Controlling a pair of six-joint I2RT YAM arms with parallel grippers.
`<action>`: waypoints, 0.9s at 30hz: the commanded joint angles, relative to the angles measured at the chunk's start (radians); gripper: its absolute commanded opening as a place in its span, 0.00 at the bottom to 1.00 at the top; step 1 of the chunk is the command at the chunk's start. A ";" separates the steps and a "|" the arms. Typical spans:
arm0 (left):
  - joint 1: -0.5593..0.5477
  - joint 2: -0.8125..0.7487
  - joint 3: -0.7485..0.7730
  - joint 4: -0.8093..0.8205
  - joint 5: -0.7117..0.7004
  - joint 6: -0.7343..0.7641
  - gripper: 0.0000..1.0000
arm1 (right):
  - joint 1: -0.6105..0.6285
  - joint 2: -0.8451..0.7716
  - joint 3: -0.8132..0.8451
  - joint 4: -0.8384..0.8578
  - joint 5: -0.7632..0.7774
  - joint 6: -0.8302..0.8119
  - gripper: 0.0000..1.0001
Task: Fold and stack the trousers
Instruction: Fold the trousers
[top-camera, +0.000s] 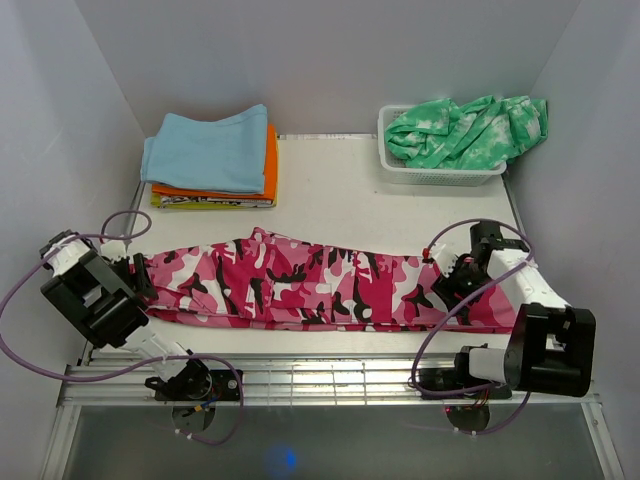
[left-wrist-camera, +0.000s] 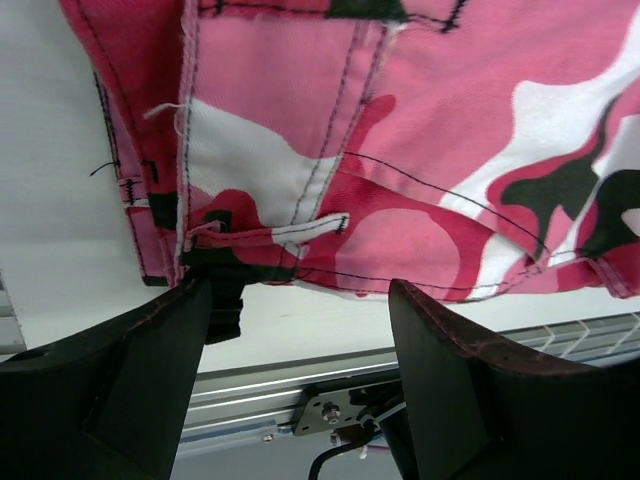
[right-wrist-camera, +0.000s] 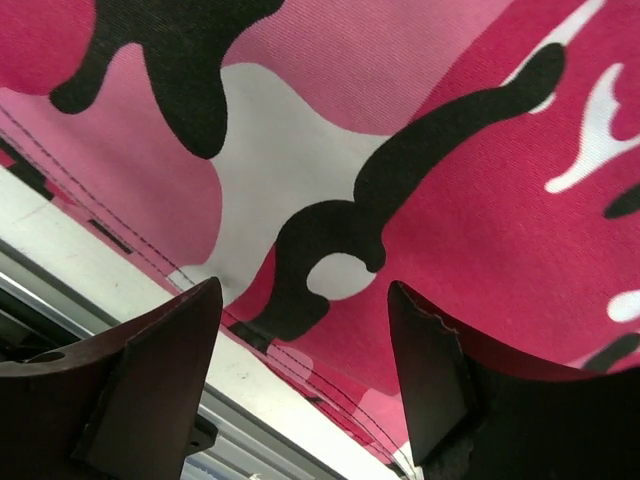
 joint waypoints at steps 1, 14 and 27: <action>-0.001 -0.072 -0.033 0.073 -0.075 -0.017 0.81 | 0.023 0.051 -0.010 0.059 0.052 0.021 0.71; -0.001 -0.098 -0.146 0.186 -0.126 -0.057 0.79 | 0.047 0.114 0.010 0.072 0.087 0.050 0.67; 0.066 -0.178 -0.047 0.063 0.129 0.075 0.65 | 0.054 0.113 0.007 0.062 0.089 0.065 0.67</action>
